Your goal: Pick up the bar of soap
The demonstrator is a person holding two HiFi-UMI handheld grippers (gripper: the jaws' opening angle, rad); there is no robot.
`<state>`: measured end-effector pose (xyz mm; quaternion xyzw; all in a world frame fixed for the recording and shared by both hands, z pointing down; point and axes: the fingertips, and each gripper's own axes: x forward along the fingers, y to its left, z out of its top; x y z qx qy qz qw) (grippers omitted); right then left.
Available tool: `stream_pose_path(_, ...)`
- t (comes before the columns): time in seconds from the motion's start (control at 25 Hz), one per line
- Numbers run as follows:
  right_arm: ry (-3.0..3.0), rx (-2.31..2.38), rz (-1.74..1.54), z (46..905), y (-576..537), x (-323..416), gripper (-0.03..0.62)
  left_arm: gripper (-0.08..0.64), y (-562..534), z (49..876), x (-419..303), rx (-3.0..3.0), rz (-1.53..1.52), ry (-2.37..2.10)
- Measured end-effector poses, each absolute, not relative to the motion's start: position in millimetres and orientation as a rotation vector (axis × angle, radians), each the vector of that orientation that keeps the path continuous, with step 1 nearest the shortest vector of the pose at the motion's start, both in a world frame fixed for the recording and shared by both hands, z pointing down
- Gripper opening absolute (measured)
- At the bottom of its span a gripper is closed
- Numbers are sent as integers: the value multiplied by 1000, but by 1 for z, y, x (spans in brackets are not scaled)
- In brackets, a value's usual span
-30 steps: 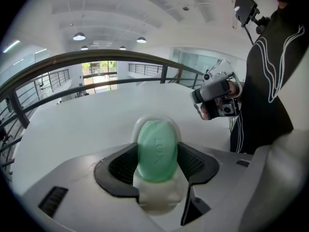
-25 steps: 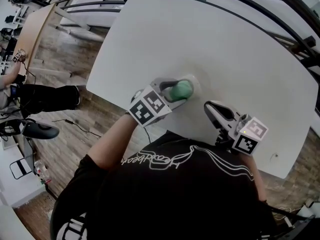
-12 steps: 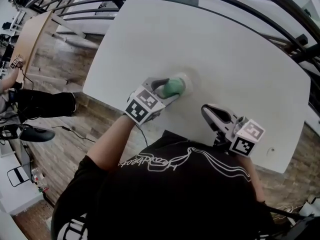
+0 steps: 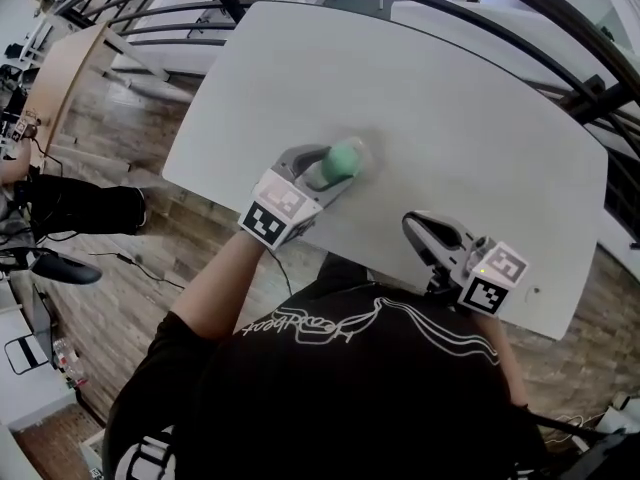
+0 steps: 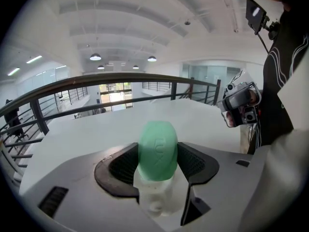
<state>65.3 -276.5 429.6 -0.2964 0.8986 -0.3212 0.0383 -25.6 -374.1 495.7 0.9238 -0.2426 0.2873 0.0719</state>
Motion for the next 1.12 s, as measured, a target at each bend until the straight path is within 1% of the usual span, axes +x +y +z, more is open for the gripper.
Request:
stream_pose_path(0.68, 2854, -787, -791, 397, -256, 49, 18, 259, -300, 395, -16, 2824, 445, -751)
stream_pose_path(0.84, 2874, -752, -735, 384, -255, 43, 18, 259, -282, 379, -22, 2862, 413, -807)
stream_pose_path(1.12, 2896, -707, -674, 372, -251, 37, 18, 259, -257, 377, -24, 2872, 394, -806)
